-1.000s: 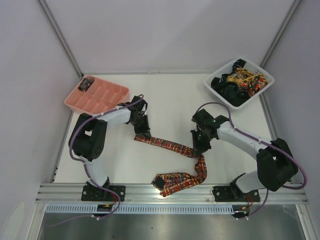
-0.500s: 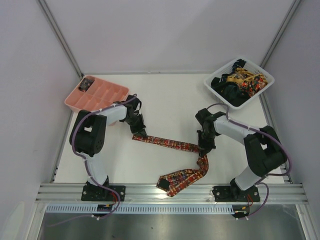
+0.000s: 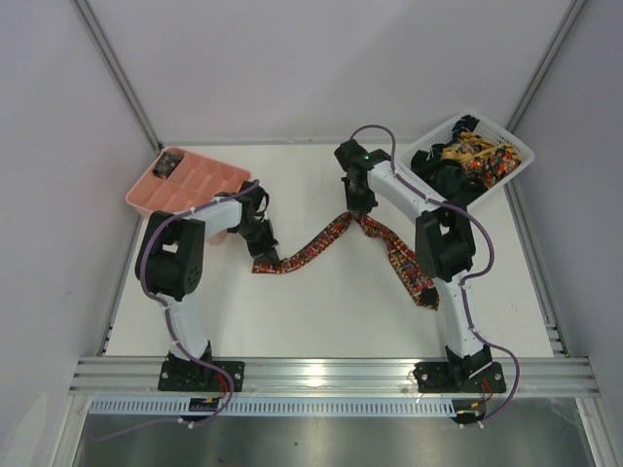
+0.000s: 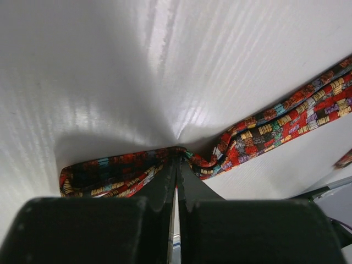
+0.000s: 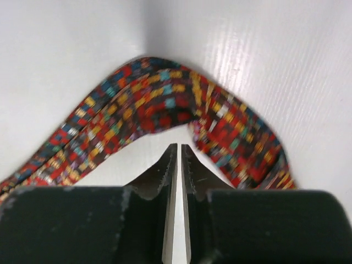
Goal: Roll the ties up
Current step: Flatten the tie
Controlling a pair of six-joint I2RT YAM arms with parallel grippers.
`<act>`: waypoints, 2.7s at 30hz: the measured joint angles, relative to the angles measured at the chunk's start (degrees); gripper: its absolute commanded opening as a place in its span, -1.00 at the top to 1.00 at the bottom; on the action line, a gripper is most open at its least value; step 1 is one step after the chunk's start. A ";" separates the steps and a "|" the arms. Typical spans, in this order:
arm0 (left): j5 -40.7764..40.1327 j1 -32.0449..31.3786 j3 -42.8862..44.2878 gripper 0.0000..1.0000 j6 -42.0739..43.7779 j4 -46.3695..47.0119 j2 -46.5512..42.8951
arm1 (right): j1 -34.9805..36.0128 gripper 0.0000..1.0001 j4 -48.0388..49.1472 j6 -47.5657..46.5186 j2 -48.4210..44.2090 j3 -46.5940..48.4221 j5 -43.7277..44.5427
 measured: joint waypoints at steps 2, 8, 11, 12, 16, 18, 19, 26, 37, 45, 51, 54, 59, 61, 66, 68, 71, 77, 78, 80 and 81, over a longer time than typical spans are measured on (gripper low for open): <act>-0.04 0.68 -0.04 0.92 -0.02 -0.09 -0.04 | 0.76 0.55 -0.33 -1.09 -0.90 1.66 -0.31; -0.31 1.99 -0.15 0.92 0.00 -0.24 -0.24 | 0.90 0.41 2.19 -1.46 -15.15 -19.65 -7.72; -0.37 2.03 -0.15 0.92 0.00 -0.24 -0.24 | -2.38 0.45 5.11 0.94 -21.97 -31.76 -11.06; -0.39 2.03 -0.15 0.92 -0.02 -0.26 -0.24 | -4.63 0.46 6.01 2.19 -24.22 -35.95 -12.11; -0.48 2.03 -0.15 0.94 -0.02 -0.28 -0.26 | -13.57 0.56 9.27 5.90 -28.63 -45.13 -12.96; -0.52 2.03 -0.15 0.99 -0.07 -0.31 -0.28 | -17.97 0.55 11.54 7.78 -29.97 -48.35 -12.26; -0.57 2.05 -0.15 0.99 -0.07 -0.28 -0.31 | -19.67 0.54 12.66 8.66 -30.69 -49.81 -11.82; -1.79 2.19 -0.17 0.99 -0.13 -0.68 -0.61 | -28.37 0.50 17.16 13.40 -32.81 -55.67 -10.75; -3.96 3.50 -0.04 0.99 -0.20 -2.10 -1.01 | -47.01 0.40 14.67 13.00 -32.46 -49.92 2.97; -7.74 5.57 0.48 0.99 0.52 -2.84 -1.60 | -39.36 0.23 19.52 6.40 -34.27 -46.18 -13.88; -7.34 5.79 0.61 0.93 1.99 -1.99 -1.75 | -41.48 0.04 19.02 7.93 -34.10 -48.35 -16.31; -6.75 5.79 -0.39 0.81 2.12 -0.66 -2.71 | -42.53 0.01 19.02 10.56 -33.62 -48.39 -14.45; -5.66 5.79 -2.62 0.59 2.14 1.18 -6.29 | -41.86 0.02 19.08 14.03 -31.87 -49.83 -10.51; -5.01 5.79 -3.43 0.54 2.10 2.05 -7.72 | -41.48 0.03 18.67 14.88 -31.17 -50.38 -8.81; -4.11 5.79 -5.49 0.51 2.19 2.67 -11.45 | -41.27 0.11 18.51 15.74 -30.71 -51.63 -5.66; -3.61 5.79 -5.81 0.50 2.38 2.62 -13.11 | -41.27 0.16 18.73 16.09 -29.77 -51.65 -5.01; -2.97 5.79 -5.81 0.50 3.06 2.64 -15.41 | -41.16 0.32 18.51 16.55 -28.81 -50.73 -4.31; -2.75 5.79 -5.81 0.51 4.07 2.40 -17.07 | -40.22 0.45 18.71 17.22 -28.79 -50.62 -2.67; -2.75 5.79 -5.81 0.50 4.15 2.29 -17.07 | -40.15 0.48 18.71 17.22 -28.81 -50.62 -2.40; -2.73 5.79 -5.81 0.50 4.31 2.21 -17.07 | -40.06 0.52 18.73 17.25 -28.87 -50.62 -2.25; -2.73 5.79 -5.81 0.50 4.55 2.19 -17.07 | -40.04 0.53 18.69 17.27 -28.89 -50.62 -2.12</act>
